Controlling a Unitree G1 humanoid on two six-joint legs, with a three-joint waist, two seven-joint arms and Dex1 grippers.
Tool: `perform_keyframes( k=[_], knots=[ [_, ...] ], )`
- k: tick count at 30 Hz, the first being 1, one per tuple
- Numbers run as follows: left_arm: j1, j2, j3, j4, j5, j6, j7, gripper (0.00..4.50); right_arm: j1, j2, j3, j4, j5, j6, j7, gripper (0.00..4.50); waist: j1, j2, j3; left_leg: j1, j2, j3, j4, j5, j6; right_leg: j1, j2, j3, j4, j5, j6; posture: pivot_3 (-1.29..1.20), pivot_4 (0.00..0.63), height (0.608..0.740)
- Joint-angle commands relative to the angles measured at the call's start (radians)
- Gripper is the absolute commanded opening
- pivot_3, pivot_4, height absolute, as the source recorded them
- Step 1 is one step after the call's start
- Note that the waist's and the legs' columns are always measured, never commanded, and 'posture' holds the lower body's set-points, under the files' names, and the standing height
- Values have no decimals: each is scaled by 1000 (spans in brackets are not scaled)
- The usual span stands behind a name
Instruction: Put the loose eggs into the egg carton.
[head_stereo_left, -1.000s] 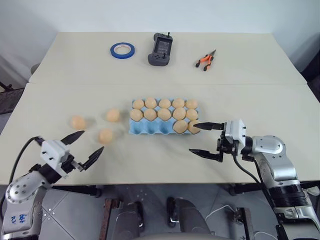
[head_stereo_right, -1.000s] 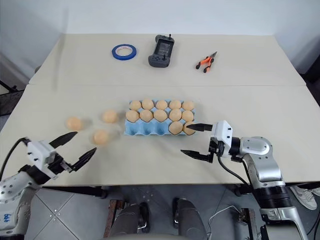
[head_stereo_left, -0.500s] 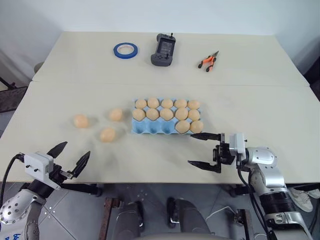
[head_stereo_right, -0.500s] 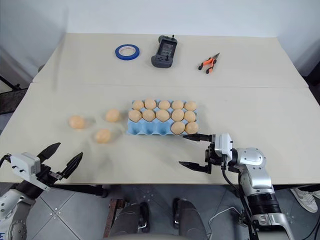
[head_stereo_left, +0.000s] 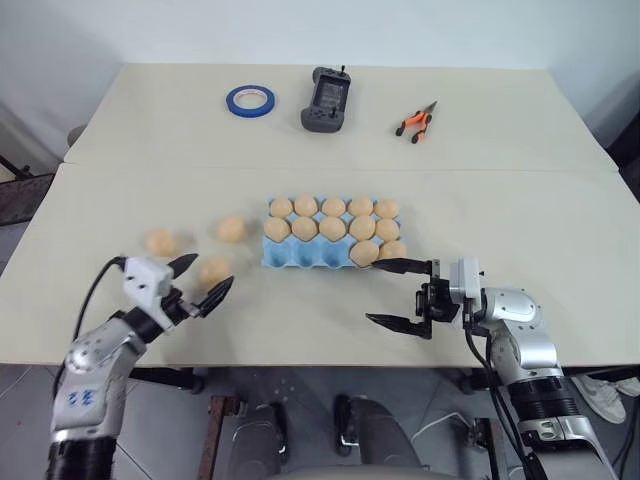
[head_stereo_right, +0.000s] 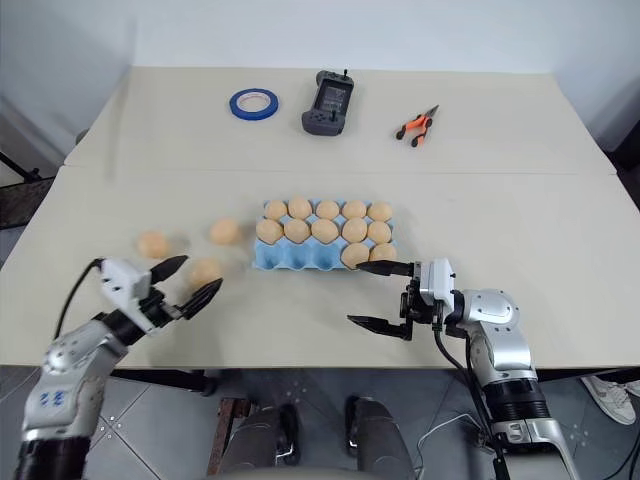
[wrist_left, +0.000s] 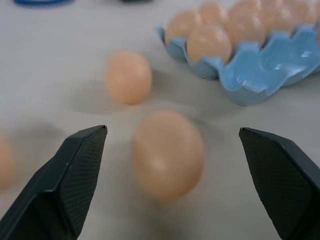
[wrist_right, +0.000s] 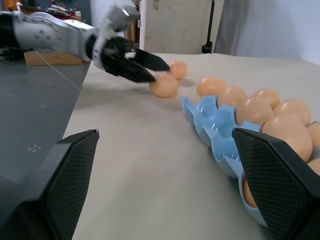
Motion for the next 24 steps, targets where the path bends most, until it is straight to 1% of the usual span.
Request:
perform_keyframes(
  k=[1,2,5,9,11,12,16,17,22,24],
  knots=[
    [-33,-5,-18,41,34,-5,15,4500,9,-12,-6,-48,19,21,-5,4474,-3,0,0,0,0,0,0,0,0,0,0,0,0,0,0,0,150,740],
    [-42,-8,-23,46,34,1,16,4500,10,-13,-9,-50,17,24,-9,4474,-2,0,0,0,1,0,0,0,0,0,0,0,1,0,0,0,150,740],
    [-64,-16,-13,62,46,-6,40,3869,11,-16,-14,-50,15,24,-15,4500,2,0,0,0,1,0,0,0,-1,-1,0,-1,2,0,0,0,150,740],
    [-72,-12,-3,26,15,-21,6,2607,21,-10,-19,-56,25,34,-27,4500,2,0,0,1,0,0,1,0,-1,0,0,0,2,0,-1,0,150,740],
    [-75,3,-17,-29,-15,-34,-58,1981,28,1,-24,-60,38,44,-40,4500,2,0,0,1,0,0,1,0,-1,0,0,0,2,0,-1,0,150,740],
    [-80,14,-27,-57,-29,-28,-92,1760,32,11,-28,-63,44,43,-50,4500,2,0,0,0,0,0,1,0,-1,0,0,0,2,0,-1,0,150,740],
    [-118,60,-81,-129,-65,22,-205,1760,47,23,-34,-66,41,11,-63,4500,2,0,0,0,0,0,1,0,-1,0,0,0,2,0,-1,0,150,740],
    [-150,64,-110,-132,-65,39,-229,1760,52,20,-40,-66,40,7,-69,4500,2,0,0,0,0,0,1,0,-1,0,0,0,3,0,-1,0,150,740],
    [-292,24,-224,-63,-45,72,-289,1760,60,7,-78,-53,28,-13,-113,4500,5,0,0,1,-1,0,1,1,0,0,0,0,2,1,0,0,150,740],
    [-364,-21,-269,5,-25,56,-303,1760,63,0,-95,-49,22,-19,-135,4500,5,0,0,0,-2,0,2,2,0,0,0,0,2,1,1,0,150,740]
  ],
)
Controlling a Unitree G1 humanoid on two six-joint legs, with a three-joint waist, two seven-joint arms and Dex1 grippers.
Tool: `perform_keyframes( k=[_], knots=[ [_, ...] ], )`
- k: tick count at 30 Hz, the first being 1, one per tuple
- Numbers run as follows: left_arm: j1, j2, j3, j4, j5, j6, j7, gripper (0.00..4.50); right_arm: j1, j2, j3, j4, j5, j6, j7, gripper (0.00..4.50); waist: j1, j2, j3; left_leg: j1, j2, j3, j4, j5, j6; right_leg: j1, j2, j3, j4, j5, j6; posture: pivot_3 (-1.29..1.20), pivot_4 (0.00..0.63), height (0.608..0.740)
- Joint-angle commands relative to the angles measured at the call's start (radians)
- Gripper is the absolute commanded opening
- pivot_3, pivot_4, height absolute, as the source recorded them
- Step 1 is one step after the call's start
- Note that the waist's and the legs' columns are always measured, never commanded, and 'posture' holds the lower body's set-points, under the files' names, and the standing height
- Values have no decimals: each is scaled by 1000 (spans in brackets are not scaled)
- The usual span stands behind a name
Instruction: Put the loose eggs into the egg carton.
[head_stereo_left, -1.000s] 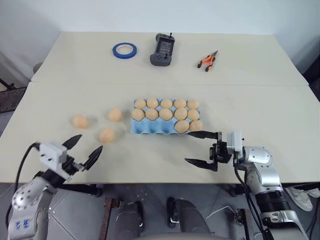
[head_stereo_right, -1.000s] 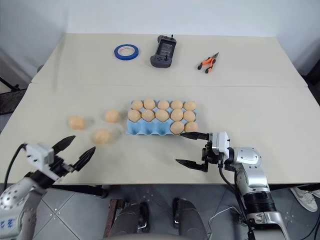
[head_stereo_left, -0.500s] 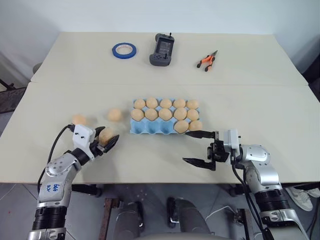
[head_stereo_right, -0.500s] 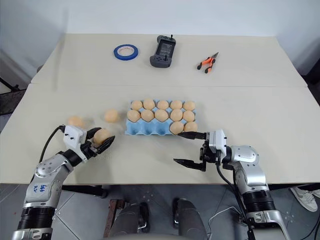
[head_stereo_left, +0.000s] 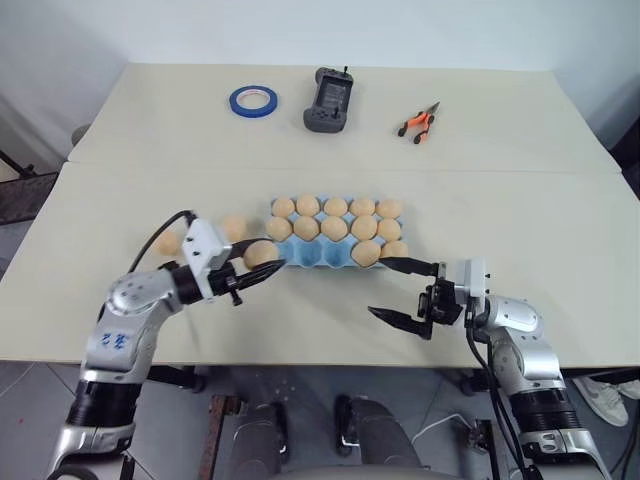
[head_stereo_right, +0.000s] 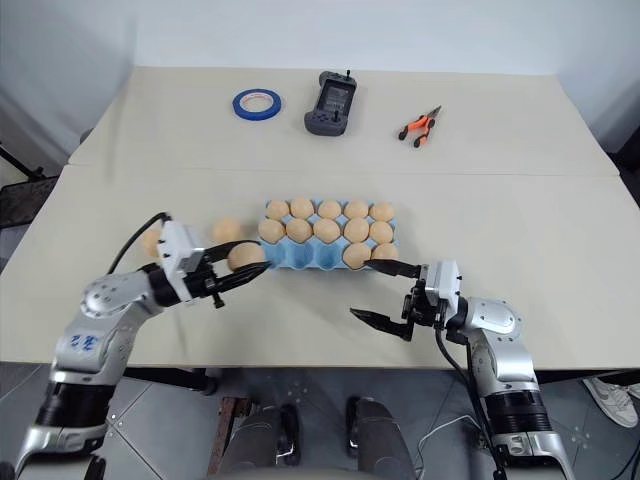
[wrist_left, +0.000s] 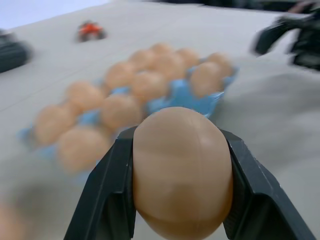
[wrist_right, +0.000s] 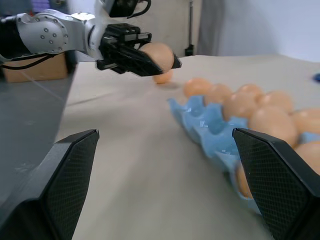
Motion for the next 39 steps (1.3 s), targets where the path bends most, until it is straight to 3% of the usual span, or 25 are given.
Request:
perform_keyframes(
  k=[1,9,17,19,28,30,35,39],
  knots=[
    [-118,-71,-73,121,43,-39,-22,1760,6,-19,-51,-14,-3,-29,-38,4500,0,0,0,0,0,0,0,0,0,0,0,0,0,0,0,0,150,740],
    [-300,-228,-134,415,118,-183,-55,1760,41,-9,-55,-78,-3,-25,-95,4500,-5,0,0,-1,0,0,6,3,6,0,1,0,6,0,1,0,150,740],
    [-335,-239,-116,497,168,-254,-42,4170,64,-10,-51,-110,2,-18,-118,4500,-3,0,0,-1,1,-1,12,1,2,0,1,0,8,0,1,0,150,740],
    [-312,-208,-89,456,158,-247,-36,4170,63,-17,-54,-108,7,-16,-109,4500,-3,0,0,-1,1,-1,12,1,2,0,1,0,8,0,1,0,150,740],
    [-41,-3,128,115,30,-167,-28,4170,-36,-87,-82,-24,46,25,-14,4500,-6,0,0,0,2,-1,11,3,5,-1,1,1,12,0,-1,0,150,740],
    [72,22,231,62,11,-187,13,4498,-73,-76,-72,27,31,-4,7,4500,-7,0,0,0,2,-1,11,1,1,-1,1,1,12,-1,-1,0,150,740],
    [309,0,436,-19,14,-245,157,4498,-120,-43,-36,118,-3,-76,63,4500,-5,0,0,0,3,-1,11,0,0,-1,1,1,11,-1,-2,0,150,740],
    [467,-38,510,-77,-25,-245,191,4498,-137,-30,-20,167,-22,-118,97,4500,-2,0,0,-1,3,-1,10,0,0,0,0,1,6,-1,-2,0,150,740]
  ],
)
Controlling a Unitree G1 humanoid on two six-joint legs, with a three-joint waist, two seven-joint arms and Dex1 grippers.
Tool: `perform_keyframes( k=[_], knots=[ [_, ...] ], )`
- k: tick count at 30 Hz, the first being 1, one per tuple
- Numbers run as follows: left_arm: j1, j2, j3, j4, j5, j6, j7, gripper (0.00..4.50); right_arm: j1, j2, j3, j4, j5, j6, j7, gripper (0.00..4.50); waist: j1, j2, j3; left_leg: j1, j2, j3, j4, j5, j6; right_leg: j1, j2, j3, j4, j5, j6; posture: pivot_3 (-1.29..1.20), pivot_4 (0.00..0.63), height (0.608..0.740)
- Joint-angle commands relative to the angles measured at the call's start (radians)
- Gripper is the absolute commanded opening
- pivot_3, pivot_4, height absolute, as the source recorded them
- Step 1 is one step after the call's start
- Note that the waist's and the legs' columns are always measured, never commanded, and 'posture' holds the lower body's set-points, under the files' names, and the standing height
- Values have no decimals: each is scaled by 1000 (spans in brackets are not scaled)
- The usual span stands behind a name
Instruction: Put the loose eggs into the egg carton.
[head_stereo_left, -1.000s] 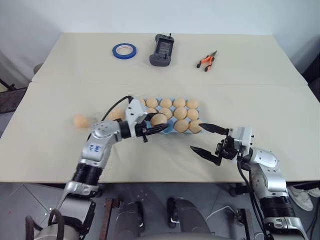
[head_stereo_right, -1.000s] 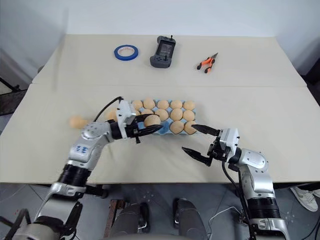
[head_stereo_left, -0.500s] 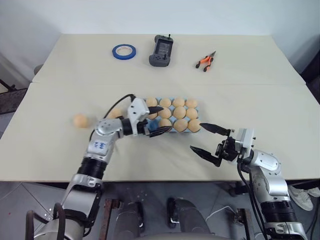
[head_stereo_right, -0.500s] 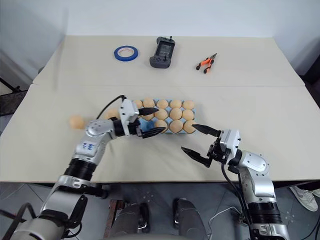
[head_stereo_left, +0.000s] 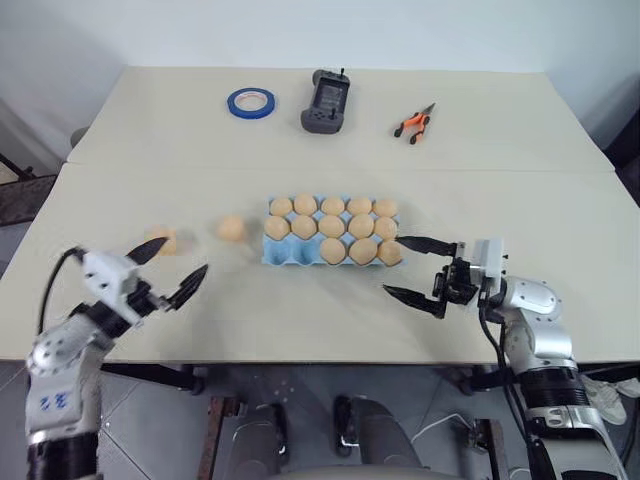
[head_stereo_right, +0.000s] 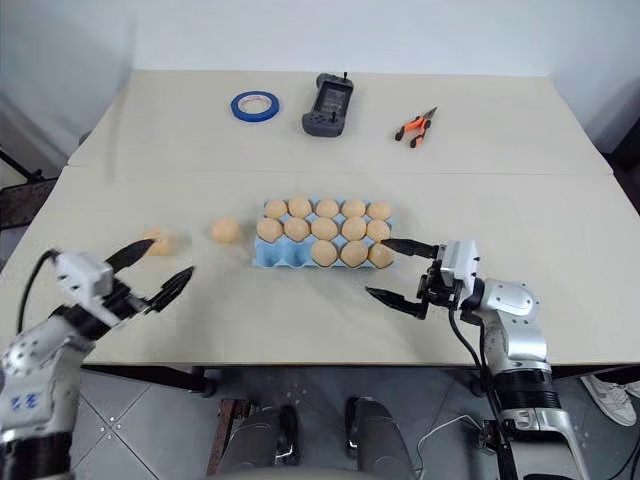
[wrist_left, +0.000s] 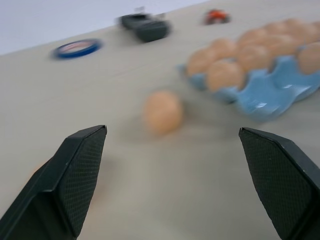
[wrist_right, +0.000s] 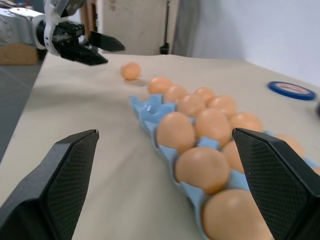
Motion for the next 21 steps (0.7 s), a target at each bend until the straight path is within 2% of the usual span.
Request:
perform_keyframes(
  k=[1,6,10,17,21],
  knots=[
    [99,-31,67,-80,-30,-36,37,4498,-21,7,1,21,-3,-46,37,4500,0,0,0,-1,0,0,0,0,0,0,0,0,-2,0,0,0,150,740],
    [151,-48,107,-60,-52,-58,61,4498,-34,10,1,45,-4,-61,55,4500,-1,0,0,-2,0,1,-3,-1,1,1,0,0,-11,1,-3,0,150,740],
    [116,-30,66,-49,-40,-53,48,4498,-37,9,1,54,-6,-66,62,4500,-2,0,0,-2,0,2,-6,-1,1,1,0,1,-14,1,-3,0,150,740],
    [-118,1,-99,42,32,13,70,4498,-33,12,-10,58,-8,-86,45,4500,0,0,0,-2,0,2,-9,0,1,1,0,0,-13,3,1,0,150,740],
    [-303,-11,-203,192,124,16,109,4498,-15,28,-5,57,-18,-97,29,4500,-4,0,0,0,-1,2,-9,0,0,0,1,0,-9,4,1,0,150,740]
  ],
)
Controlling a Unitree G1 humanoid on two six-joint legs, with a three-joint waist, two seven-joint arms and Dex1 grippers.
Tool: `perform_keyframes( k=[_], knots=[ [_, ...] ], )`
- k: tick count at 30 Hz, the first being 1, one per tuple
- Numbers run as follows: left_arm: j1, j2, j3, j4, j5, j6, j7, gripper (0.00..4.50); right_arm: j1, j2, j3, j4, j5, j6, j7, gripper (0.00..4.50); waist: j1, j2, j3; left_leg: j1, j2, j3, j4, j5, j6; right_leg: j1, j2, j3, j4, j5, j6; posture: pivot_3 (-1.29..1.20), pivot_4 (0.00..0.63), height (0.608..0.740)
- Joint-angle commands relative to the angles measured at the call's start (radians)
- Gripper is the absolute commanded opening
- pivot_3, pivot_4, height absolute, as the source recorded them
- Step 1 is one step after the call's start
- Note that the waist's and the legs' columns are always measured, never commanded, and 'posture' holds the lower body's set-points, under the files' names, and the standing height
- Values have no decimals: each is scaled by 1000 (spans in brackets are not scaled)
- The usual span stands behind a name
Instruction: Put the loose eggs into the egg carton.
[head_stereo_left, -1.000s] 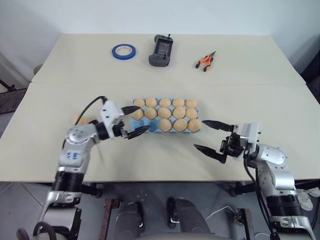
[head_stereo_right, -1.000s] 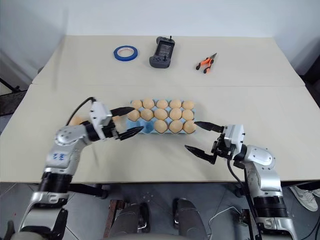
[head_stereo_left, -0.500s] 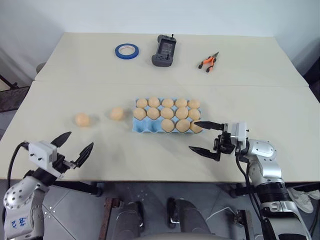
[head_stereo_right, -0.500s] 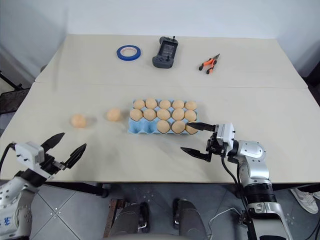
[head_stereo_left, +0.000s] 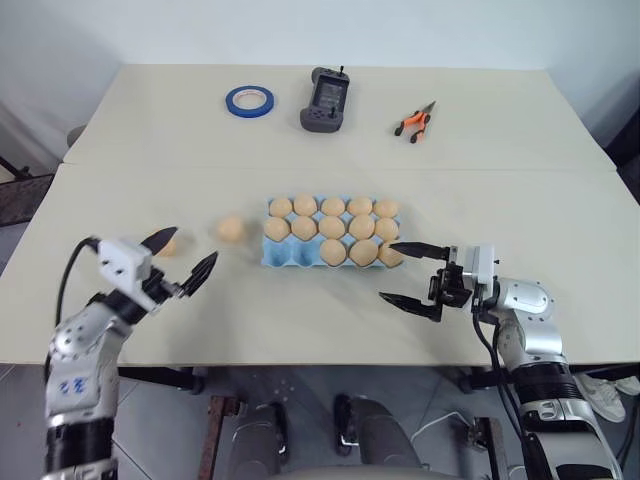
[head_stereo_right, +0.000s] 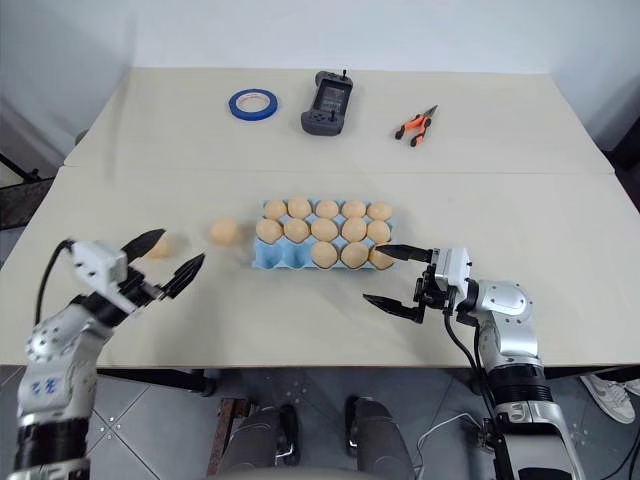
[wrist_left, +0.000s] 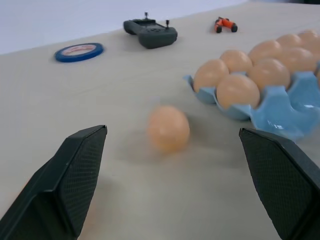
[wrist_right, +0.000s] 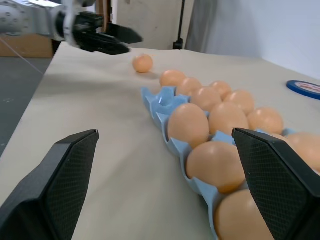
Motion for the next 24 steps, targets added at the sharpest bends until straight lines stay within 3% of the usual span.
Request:
perform_keyframes(
  k=[1,7,13,16,22,24],
  knots=[
    [-117,-4,-66,118,85,-19,54,4498,12,15,-8,-20,1,-22,-21,4500,-2,0,0,0,0,0,0,0,0,0,0,0,1,0,0,0,150,740],
    [-324,-53,-122,368,148,-46,128,4498,51,31,-7,-63,-5,-21,-58,4500,-1,0,0,0,0,0,1,1,0,0,1,0,2,0,1,0,150,740],
    [-387,-58,-140,488,159,-42,121,4498,80,26,-14,-97,0,-14,-83,4500,1,0,0,1,0,1,1,1,0,0,1,-1,4,0,1,0,150,740],
    [-389,-60,-145,490,143,-24,92,3902,86,24,-15,-103,-1,-15,-91,4500,1,0,0,0,0,1,3,1,-1,0,1,0,4,0,1,0,150,740],
    [-374,-57,-135,457,115,-63,28,1959,88,24,-11,-107,-3,-16,-100,4500,1,0,0,0,0,1,5,1,-1,0,0,0,7,0,1,0,150,740],
    [-361,-63,-123,396,71,-109,-29,1689,88,24,-10,-108,-3,-15,-101,4500,1,0,0,0,0,0,5,1,-1,0,0,0,7,0,1,0,150,740]
  ],
)
